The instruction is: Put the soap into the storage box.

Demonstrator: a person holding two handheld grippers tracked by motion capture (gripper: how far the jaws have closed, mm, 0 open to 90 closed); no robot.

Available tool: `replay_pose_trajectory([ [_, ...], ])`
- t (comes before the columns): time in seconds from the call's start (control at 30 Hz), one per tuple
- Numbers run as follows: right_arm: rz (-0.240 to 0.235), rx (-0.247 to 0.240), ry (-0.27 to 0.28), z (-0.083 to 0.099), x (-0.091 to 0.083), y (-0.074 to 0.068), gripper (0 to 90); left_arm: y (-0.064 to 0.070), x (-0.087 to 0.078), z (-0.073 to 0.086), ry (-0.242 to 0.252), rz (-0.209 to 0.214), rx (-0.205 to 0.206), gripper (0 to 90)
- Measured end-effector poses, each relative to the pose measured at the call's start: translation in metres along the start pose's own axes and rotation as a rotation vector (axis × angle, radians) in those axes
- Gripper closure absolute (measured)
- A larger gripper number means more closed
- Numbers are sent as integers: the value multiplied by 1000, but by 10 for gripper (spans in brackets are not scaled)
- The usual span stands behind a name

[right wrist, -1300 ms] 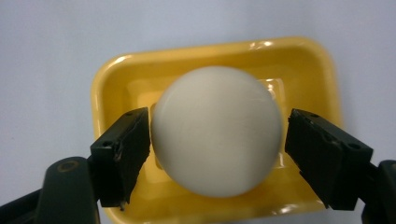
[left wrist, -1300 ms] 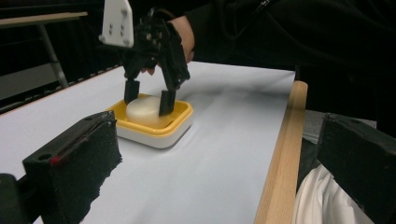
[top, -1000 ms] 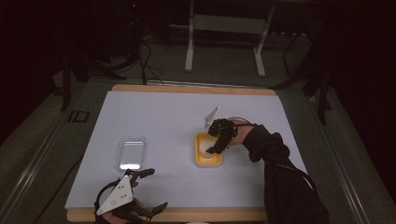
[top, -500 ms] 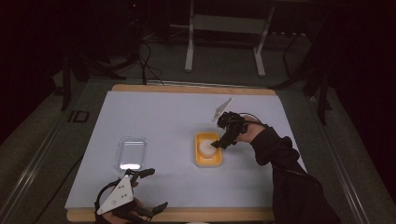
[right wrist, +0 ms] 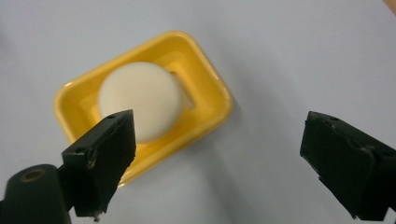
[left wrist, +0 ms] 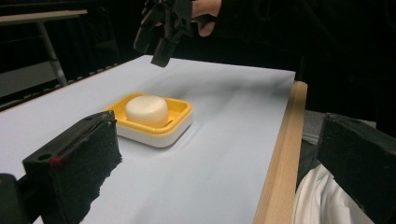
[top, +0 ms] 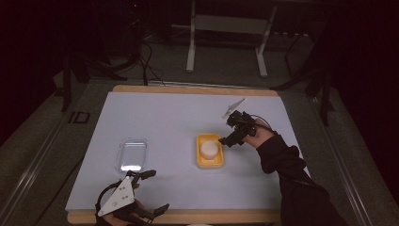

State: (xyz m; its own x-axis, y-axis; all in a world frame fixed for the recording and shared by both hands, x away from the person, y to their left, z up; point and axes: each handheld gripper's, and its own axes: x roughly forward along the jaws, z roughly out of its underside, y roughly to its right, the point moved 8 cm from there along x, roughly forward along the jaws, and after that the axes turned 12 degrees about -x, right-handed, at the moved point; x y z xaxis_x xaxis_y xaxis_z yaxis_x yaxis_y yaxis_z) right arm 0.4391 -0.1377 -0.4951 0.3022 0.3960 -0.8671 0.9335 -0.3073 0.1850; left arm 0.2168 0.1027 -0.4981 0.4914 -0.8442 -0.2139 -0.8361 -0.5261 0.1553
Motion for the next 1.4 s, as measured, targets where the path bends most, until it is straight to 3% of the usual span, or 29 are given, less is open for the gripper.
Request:
replay_pose_trajectory([
  [0.3,40,42,2,16,-1,-3,105,0,1,1,-2,0,-5,1],
  [0.37,69,48,6,19,-3,-3,105,0,1,1,-3,0,-5,1],
  [0.67,137,146,62,36,-12,-9,113,-2,1,1,-8,-13,-18,1],
  [0.77,127,185,85,41,-17,-11,113,-2,1,2,-16,-18,-18,1],
  [1.2,218,230,117,72,-26,-24,113,-2,1,3,-18,-21,-16,1],
  [1.4,214,243,121,82,-29,-34,113,-2,1,3,-20,-21,-14,1],
])
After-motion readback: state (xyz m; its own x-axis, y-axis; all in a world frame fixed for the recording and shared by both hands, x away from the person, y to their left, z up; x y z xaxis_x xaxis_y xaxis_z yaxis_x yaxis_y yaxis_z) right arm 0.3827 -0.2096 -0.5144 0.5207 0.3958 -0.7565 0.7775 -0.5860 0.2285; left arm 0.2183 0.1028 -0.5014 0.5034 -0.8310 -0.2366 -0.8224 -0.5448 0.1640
